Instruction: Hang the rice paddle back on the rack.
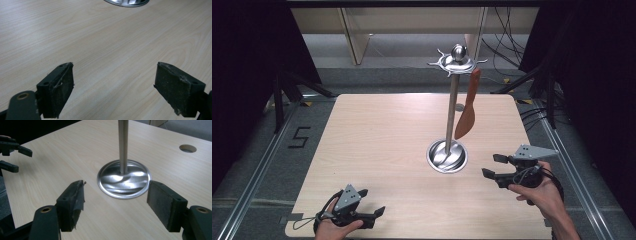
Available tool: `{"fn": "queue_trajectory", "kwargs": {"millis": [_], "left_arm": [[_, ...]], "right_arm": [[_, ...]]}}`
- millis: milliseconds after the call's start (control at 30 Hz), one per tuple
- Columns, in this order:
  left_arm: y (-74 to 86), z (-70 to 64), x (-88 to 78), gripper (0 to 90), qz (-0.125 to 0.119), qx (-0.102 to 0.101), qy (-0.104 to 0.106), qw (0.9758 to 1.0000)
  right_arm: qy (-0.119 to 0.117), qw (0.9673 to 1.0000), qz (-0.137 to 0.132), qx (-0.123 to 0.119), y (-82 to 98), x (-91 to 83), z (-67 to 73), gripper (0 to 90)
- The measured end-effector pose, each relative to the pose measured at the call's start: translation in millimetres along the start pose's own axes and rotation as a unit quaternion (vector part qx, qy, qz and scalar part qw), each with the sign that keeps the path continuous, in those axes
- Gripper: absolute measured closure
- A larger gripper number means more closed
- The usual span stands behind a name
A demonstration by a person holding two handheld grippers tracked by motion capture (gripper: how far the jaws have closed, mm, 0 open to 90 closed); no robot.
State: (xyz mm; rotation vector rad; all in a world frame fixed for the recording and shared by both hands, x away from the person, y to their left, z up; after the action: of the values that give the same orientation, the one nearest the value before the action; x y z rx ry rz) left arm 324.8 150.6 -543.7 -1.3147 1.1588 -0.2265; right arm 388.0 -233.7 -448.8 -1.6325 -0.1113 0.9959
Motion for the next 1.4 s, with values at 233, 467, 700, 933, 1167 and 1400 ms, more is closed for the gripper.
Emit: {"fn": "queue_trajectory", "kwargs": {"millis": [233, 467, 700, 933, 1167, 1400], "left_arm": [[0.4, 0.9, -0.8, 14.9, 0.006, 0.006, -0.002, 1.0000], [0.4, 0.9, -0.8, 14.9, 0.005, 0.006, -0.002, 1.0000], [0.1, 0.9, -1.0, 14.9, 0.004, 0.006, -0.003, 1.0000], [-0.3, 0.1, -0.8, 15.0, 0.001, 0.002, -0.002, 1.0000], [-0.1, -0.5, -0.4, 15.0, 0.001, 0.003, -0.001, 1.0000], [-0.4, -0.6, -0.4, 15.0, 0.000, 0.002, -0.001, 1.0000]], "right_arm": [[-0.008, 1.0000, 0.001, -0.006, 9.4, 3.2, 1.7, 30.4], [-0.021, 0.9994, 0.026, 0.011, 23.7, 3.0, 10.4, 29.9], [-0.024, 0.9989, 0.040, 0.009, 40.3, 8.8, 16.1, 29.5], [-0.032, 0.9979, 0.055, 0.014, 56.3, 9.0, 20.5, 28.7], [-0.023, 0.9970, 0.069, 0.027, 68.5, 4.2, 21.8, 28.3], [-0.028, 0.9975, 0.063, 0.014, 74.9, 2.1, 23.8, 27.5]]}}
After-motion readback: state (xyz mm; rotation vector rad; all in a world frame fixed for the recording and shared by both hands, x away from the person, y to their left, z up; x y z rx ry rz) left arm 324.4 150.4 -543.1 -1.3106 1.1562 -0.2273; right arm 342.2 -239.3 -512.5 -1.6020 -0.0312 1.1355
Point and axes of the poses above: each handheld gripper's, and its own axes: x roughly forward along the jaws, y roughly out of its underside, z roughly to its left, the point moved 8 cm from there along x, roughly forward along the jaws, and after that the axes turned 9 degrees about y, right-handed, at the moved point
